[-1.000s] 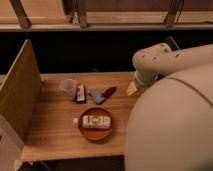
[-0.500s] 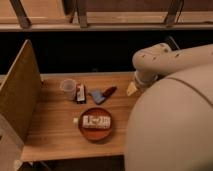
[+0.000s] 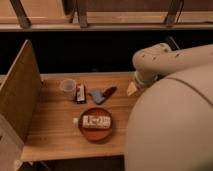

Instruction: Wipe the white sponge on the table

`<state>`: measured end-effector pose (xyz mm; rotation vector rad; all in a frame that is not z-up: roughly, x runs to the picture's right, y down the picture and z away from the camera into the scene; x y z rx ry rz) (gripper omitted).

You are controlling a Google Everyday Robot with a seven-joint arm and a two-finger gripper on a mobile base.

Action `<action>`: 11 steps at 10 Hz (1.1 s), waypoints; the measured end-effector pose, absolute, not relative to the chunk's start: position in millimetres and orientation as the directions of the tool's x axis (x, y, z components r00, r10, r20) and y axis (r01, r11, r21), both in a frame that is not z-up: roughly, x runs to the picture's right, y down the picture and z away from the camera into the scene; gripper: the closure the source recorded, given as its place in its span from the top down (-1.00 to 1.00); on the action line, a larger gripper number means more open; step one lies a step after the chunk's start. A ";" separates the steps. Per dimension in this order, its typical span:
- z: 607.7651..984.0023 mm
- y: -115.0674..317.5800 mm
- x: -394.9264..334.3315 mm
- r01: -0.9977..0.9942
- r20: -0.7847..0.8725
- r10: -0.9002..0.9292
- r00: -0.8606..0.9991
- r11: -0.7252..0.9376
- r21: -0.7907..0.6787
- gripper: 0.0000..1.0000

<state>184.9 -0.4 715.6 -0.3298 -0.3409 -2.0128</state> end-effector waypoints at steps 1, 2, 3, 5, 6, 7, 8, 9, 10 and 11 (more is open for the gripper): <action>715.6 -0.4 184.9 0.894 0.374 -0.817 -0.439 -0.437 0.097 0.60; 715.6 -0.4 184.9 0.894 0.374 -0.817 -0.439 -0.437 0.097 0.60; 715.7 -0.7 184.6 0.894 0.374 -0.817 -0.440 -0.437 0.097 0.60; 718.8 -9.5 167.7 0.877 0.350 -0.807 -0.475 -0.466 0.117 0.60; 720.9 -13.8 155.4 0.865 0.336 -0.799 -0.499 -0.484 0.133 0.60; 723.6 -20.1 138.5 0.847 0.313 -0.788 -0.531 -0.509 0.155 0.60; 725.3 -24.6 127.4 0.834 0.295 -0.781 -0.551 -0.525 0.169 0.60; 727.7 -30.1 115.2 0.816 0.273 -0.769 -0.579 -0.549 0.183 0.60; 731.0 -36.5 102.3 0.793 0.242 -0.756 -0.609 -0.575 0.199 0.60; 733.3 -41.1 92.8 0.777 0.215 -0.747 -0.629 -0.592 0.214 0.60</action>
